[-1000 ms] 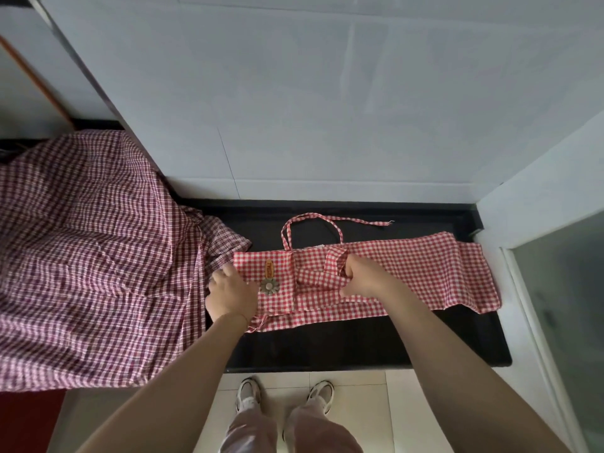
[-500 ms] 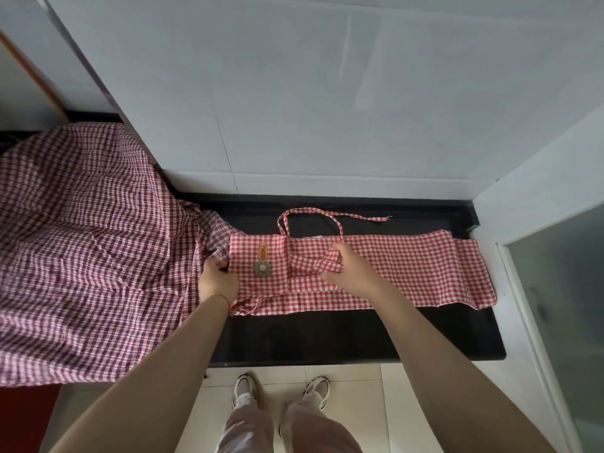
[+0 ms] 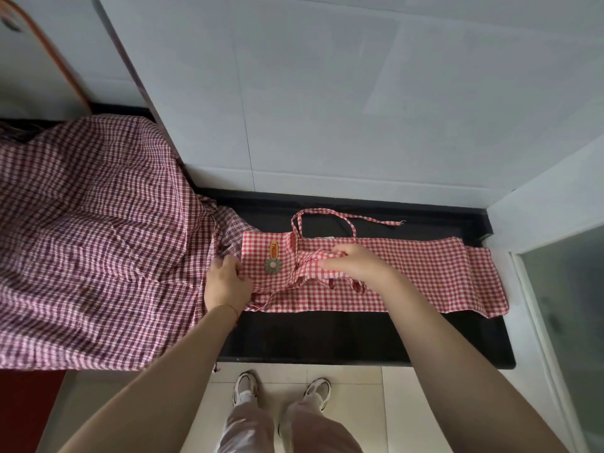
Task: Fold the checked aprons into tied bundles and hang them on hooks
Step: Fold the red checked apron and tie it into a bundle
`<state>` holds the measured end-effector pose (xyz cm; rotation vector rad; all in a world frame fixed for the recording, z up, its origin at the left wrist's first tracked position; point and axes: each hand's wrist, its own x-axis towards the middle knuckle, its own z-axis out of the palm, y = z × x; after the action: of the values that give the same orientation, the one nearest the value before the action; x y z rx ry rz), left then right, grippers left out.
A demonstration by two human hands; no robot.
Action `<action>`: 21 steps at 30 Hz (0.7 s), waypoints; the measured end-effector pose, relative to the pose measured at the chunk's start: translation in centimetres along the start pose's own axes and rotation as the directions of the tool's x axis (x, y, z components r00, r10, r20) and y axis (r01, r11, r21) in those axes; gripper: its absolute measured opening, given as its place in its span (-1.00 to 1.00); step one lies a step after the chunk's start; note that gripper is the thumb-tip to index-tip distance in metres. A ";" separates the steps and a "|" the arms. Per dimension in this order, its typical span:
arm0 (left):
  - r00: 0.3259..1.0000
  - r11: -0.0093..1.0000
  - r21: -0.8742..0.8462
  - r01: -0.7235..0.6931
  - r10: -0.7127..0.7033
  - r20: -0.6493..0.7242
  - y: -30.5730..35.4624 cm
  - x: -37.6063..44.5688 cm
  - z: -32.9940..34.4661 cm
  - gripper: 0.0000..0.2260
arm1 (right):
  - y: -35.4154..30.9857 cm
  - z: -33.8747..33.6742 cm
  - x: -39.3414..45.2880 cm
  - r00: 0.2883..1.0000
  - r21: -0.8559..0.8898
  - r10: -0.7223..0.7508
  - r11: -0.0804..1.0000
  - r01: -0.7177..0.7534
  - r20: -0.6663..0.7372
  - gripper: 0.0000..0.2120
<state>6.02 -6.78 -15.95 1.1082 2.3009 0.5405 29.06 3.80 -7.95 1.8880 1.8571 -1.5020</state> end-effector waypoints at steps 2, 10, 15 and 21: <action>0.970 0.966 0.117 -0.229 0.217 0.107 0.2 -0.3 0.1 -0.76 | 0.5 0.1 0.4 0.998 0.187 0.053 0.981 -0.057 0.026 -0.37; 0.887 0.752 0.493 -0.438 0.273 0.372 -0.6 -0.5 -0.7 -0.78 | 2.5 0.2 1.8 0.986 0.273 0.146 0.948 -0.163 0.079 -0.42; 0.845 0.659 0.554 -0.509 0.262 0.466 -0.1 -0.6 -1.3 -0.75 | 2.9 0.4 2.9 0.987 -0.055 0.141 0.989 -0.137 0.072 -0.50; 0.874 0.647 0.609 -0.459 0.203 0.442 2.4 0.2 -1.7 -0.65 | 2.6 2.2 3.5 0.993 -0.296 0.112 0.947 -0.121 -0.049 -0.64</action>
<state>6.24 -5.41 -13.35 1.8467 2.0080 -0.4597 29.12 4.19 -12.79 1.8498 1.8268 -1.0894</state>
